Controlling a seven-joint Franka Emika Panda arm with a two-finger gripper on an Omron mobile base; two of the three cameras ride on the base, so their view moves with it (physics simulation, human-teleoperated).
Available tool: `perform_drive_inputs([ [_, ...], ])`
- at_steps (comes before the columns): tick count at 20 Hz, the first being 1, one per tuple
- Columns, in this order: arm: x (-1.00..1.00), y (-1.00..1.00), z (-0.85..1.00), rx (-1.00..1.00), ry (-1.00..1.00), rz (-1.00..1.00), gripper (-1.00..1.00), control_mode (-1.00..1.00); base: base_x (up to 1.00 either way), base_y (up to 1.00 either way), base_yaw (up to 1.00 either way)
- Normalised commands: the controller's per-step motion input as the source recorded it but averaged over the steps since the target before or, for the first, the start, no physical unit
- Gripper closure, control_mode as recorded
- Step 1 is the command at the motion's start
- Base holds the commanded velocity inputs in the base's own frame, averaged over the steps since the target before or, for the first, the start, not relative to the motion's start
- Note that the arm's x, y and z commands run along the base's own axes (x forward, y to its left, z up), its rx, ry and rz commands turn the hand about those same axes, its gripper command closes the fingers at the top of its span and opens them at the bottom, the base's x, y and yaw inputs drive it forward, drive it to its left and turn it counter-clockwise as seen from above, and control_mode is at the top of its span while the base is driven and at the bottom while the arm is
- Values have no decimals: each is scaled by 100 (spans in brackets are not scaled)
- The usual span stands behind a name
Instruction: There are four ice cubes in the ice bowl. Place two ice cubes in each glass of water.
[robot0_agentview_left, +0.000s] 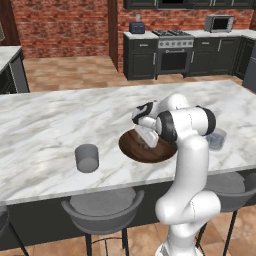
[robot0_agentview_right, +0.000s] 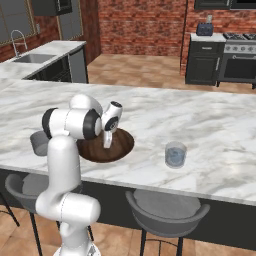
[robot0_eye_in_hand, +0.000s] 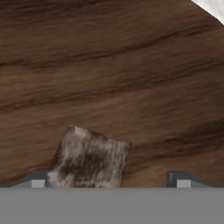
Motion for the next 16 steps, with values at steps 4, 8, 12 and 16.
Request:
perform_drive_inputs([
  [4, -7, 36, -49, -6, 0, 0, -100, -100, 0, 0, 0],
  [8, 0, 45, -58, -6, 0, -1, -100, -100, 0, 0, 0],
  [12, 0, 47, -59, -6, 0, -1, 100, -100, 0, 0, 0],
  [16, -5, 33, -48, -1, 0, 0, 100, -100, 0, 0, 0],
])
